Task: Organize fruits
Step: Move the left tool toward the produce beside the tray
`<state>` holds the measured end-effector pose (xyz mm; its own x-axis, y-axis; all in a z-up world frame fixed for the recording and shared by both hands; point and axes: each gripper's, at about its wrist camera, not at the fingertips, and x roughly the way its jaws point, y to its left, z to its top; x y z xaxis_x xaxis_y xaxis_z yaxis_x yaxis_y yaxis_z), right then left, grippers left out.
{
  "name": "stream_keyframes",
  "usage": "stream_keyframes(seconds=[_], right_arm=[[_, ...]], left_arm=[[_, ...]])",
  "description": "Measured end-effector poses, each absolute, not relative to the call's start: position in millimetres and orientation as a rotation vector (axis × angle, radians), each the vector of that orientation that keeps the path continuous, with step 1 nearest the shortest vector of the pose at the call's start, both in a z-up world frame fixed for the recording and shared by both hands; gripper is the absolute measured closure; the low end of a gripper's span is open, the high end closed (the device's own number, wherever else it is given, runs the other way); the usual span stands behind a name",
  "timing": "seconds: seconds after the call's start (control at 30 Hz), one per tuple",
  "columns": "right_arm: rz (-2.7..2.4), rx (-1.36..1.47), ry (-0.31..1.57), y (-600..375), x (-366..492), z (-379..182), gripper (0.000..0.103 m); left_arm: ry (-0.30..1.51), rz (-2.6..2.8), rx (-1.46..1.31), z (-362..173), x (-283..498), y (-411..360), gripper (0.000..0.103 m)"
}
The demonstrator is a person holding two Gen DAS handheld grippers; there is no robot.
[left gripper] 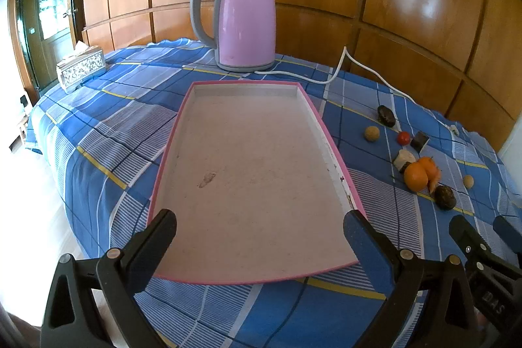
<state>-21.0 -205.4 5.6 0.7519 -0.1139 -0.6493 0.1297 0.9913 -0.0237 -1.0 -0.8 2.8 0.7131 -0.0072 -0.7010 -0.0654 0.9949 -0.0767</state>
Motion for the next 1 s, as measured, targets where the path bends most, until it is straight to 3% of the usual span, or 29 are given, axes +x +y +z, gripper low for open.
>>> stream_keyframes(seconds=[0.7,1.0], right_arm=[[-0.163,0.059,0.716,-226,-13,1,0.000],[-0.308,0.071,0.714,-268,-6,10,0.000]], left_arm=[[0.860,-0.139,-0.147,-3,9,-9,0.000],[0.803,-0.207,-0.097,7,7,-24,0.000]])
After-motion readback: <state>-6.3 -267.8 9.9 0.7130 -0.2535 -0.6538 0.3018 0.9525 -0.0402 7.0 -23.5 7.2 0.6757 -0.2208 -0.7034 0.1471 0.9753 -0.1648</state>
